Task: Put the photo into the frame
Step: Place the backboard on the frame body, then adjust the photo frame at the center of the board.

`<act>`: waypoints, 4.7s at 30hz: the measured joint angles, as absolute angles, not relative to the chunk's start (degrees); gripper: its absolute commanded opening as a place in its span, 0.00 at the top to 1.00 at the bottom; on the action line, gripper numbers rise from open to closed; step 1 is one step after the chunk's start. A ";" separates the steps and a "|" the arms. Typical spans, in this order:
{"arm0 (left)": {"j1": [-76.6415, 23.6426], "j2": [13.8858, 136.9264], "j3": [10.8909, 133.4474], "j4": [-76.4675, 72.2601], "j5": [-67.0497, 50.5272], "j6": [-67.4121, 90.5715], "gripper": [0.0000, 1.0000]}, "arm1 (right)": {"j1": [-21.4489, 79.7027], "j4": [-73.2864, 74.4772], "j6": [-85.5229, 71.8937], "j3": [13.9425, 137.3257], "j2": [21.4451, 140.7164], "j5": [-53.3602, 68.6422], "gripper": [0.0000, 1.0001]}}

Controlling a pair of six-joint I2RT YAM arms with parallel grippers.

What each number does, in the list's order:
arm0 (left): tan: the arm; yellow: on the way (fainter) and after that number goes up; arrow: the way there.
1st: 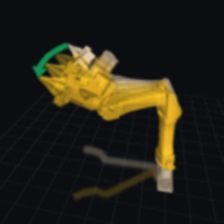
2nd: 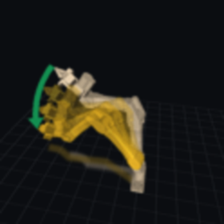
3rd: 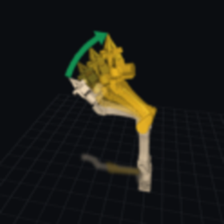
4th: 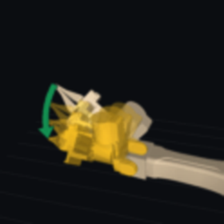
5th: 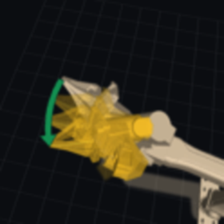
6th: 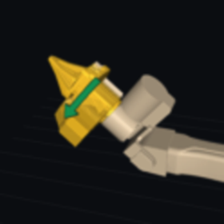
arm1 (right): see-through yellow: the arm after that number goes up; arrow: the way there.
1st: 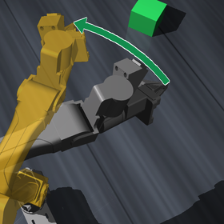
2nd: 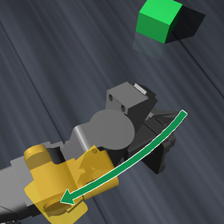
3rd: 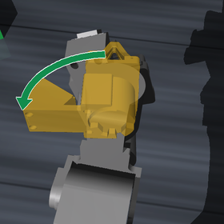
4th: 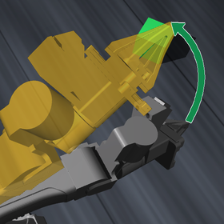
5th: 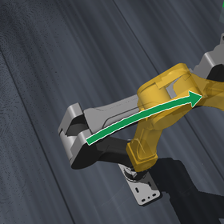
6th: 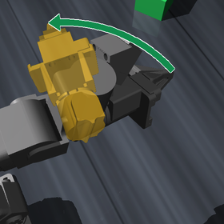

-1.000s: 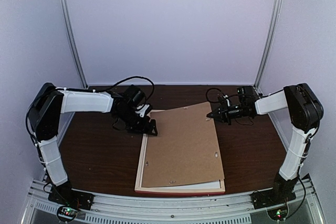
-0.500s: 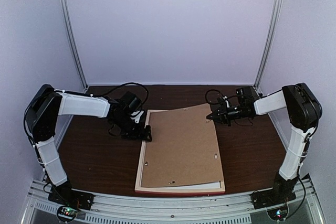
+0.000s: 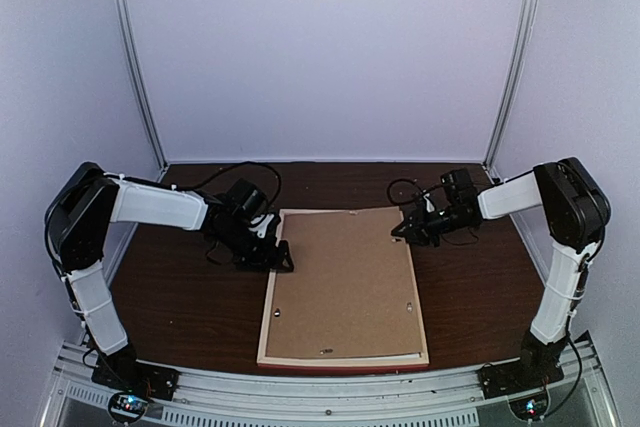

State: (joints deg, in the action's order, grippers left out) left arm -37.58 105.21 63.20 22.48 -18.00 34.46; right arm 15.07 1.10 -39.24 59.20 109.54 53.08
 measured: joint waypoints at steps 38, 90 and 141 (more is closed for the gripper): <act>-37.58 101.51 61.52 25.82 -12.97 31.35 0.11 | 21.47 33.04 -23.79 72.18 106.48 30.35 0.44; -37.76 99.79 60.14 25.69 -13.54 31.05 0.10 | 27.88 33.69 -20.49 62.26 102.48 19.00 0.58; -38.70 107.74 67.22 28.53 -8.49 29.15 0.65 | 27.57 29.47 -22.26 64.75 104.86 21.50 0.57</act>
State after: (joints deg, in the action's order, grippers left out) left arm -38.70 107.74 67.22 28.53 -8.49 29.15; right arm 27.57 29.47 -22.26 64.75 104.86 21.50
